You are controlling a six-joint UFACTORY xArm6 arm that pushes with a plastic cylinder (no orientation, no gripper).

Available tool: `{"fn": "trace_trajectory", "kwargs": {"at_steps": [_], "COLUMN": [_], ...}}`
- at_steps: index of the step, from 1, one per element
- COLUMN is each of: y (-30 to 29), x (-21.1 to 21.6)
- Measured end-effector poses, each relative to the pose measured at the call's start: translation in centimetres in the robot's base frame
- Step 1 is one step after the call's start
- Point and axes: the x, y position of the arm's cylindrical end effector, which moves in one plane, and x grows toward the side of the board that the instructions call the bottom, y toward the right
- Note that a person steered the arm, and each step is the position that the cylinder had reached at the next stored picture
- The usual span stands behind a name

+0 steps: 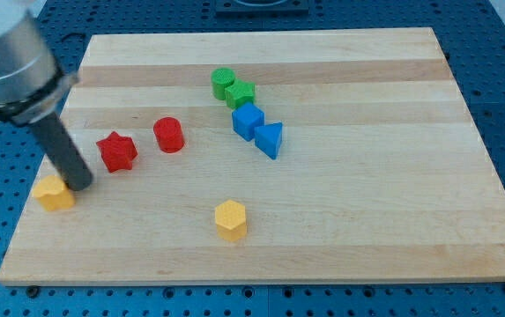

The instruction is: Move the red star closer to the red circle

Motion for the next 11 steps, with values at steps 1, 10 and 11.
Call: {"fn": "trace_trajectory", "kwargs": {"at_steps": [1, 10, 11], "y": [-2.0, 7.6, 9.4], "x": [0.3, -4.7, -4.7]}}
